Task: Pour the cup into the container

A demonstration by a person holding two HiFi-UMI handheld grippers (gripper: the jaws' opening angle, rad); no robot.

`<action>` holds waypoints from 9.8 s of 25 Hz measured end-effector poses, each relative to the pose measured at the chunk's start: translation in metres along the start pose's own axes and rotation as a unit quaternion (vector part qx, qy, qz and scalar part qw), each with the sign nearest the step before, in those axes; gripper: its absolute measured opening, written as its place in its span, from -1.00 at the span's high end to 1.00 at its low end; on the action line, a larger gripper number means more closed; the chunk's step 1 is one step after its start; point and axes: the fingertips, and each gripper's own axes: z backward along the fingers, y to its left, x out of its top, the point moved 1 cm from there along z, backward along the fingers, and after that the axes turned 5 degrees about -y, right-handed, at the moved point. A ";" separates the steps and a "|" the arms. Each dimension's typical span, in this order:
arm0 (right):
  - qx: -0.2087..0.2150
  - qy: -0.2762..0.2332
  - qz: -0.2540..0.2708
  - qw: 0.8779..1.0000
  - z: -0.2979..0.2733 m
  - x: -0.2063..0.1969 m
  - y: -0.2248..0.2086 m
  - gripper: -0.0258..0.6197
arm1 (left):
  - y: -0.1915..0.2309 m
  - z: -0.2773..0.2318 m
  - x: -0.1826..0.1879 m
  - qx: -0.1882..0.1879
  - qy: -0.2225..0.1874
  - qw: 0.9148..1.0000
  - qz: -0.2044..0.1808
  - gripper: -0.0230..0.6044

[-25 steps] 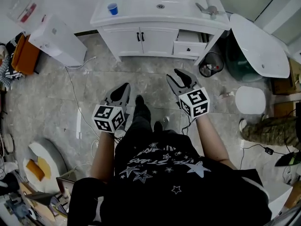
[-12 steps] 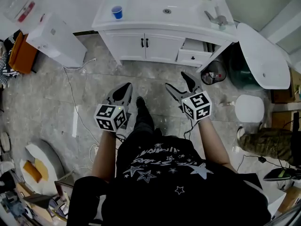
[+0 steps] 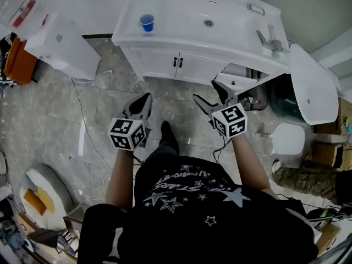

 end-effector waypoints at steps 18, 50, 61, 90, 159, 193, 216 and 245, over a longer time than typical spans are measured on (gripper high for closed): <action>0.000 0.007 0.038 0.999 -0.151 0.084 -0.029 -0.14 | 0.129 -0.047 0.067 0.017 -0.035 0.999 0.014 0.89; 0.242 0.072 0.150 0.956 -0.373 0.087 -0.084 -0.22 | 0.239 -0.124 0.113 0.190 -0.048 0.979 0.056 0.89; 0.320 0.077 0.185 0.926 -0.406 0.072 -0.063 -0.21 | 0.249 -0.136 0.108 0.218 -0.024 0.973 0.066 0.89; 0.379 0.047 0.175 0.908 -0.419 0.074 -0.040 0.01 | 0.247 -0.138 0.109 0.229 -0.014 0.971 0.060 0.89; 0.072 0.029 0.316 0.946 -0.553 0.376 -0.284 0.07 | 0.336 -0.291 0.315 0.140 -0.089 0.986 -0.004 0.89; -0.042 0.052 0.591 0.804 -0.584 0.382 -0.290 0.08 | 0.352 -0.298 0.298 0.152 -0.087 0.984 0.019 0.89; -0.040 0.040 0.552 0.832 -0.575 0.396 -0.286 0.09 | 0.346 -0.287 0.298 0.156 -0.098 0.983 0.023 0.89; 0.000 -0.037 0.323 0.946 -0.464 0.358 -0.207 0.09 | 0.285 -0.217 0.278 0.121 -0.116 0.986 0.026 0.89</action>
